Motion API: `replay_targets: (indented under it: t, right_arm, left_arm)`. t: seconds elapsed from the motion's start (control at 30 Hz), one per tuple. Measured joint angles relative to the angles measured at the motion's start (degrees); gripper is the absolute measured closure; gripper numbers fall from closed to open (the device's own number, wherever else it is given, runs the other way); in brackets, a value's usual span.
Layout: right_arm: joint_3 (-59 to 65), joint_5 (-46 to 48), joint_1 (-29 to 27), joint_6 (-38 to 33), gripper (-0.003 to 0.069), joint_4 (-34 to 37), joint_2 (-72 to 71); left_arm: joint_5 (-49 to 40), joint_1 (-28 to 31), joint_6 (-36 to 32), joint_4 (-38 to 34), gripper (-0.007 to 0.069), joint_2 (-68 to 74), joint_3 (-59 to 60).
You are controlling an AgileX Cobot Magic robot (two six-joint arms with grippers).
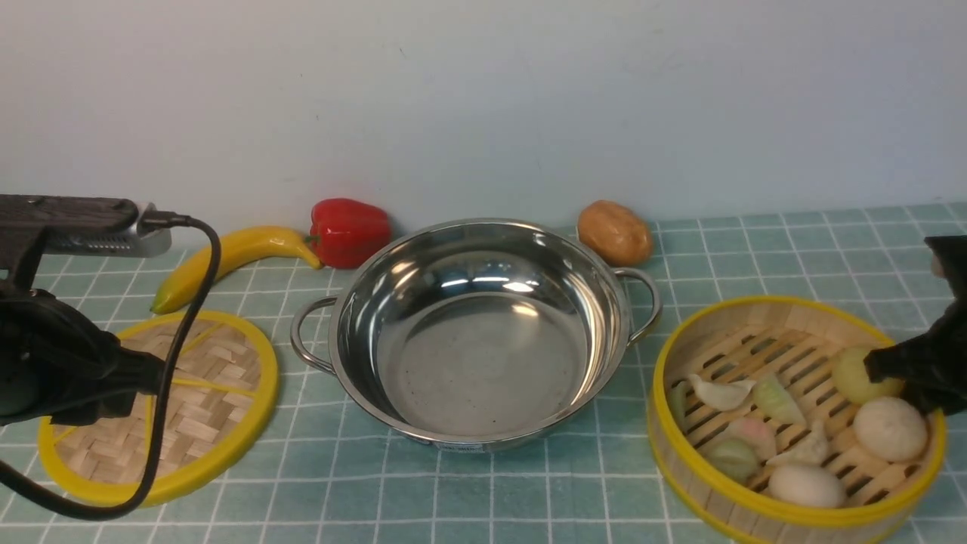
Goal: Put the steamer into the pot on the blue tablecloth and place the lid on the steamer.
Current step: 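Reach for and grasp the rim of the bamboo steamer holding the buns with the right gripper, then place the bamboo steamer basket of food into the steel pot with the right gripper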
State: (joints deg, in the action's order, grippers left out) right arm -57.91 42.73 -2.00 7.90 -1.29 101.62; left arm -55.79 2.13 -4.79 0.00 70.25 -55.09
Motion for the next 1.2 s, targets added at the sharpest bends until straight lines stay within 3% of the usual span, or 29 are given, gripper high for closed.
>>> replay_targets:
  t: [0.1,0.27,0.53,0.7,0.9,1.07,1.2]
  right_arm:
    - [0.0,0.4,0.1,0.0,0.06,0.3,-0.1]
    - [0.0,2.9,0.1,0.7,0.0601,-0.2,-2.0]
    - [-4.1,16.6,0.1,-0.7,0.0596,-1.9,-11.7]
    - [-18.3,25.2,0.8,-5.3,0.0596,5.4,-13.1]
    - [-37.7,26.6,10.8,-4.2,0.0596,10.9,-3.1]
    - [-55.8,28.1,21.6,0.2,0.0596,9.6,13.1]
    - [-67.2,28.2,26.8,1.6,0.0596,6.9,24.1]
  left_arm:
    - [0.0,0.0,0.0,0.0,0.0382,0.0,0.0]
    - [0.0,0.0,0.0,0.0,0.0382,0.0,0.0]
    - [0.0,0.0,0.0,0.0,0.0382,0.0,0.0]
    - [0.0,0.0,0.0,0.0,0.0382,0.0,0.0]
    - [0.0,0.0,0.0,0.0,0.0382,0.0,0.0]
    - [0.0,0.0,0.0,0.0,0.0382,0.0,0.0]
    - [0.0,0.0,0.0,0.0,0.0382,0.0,0.0]
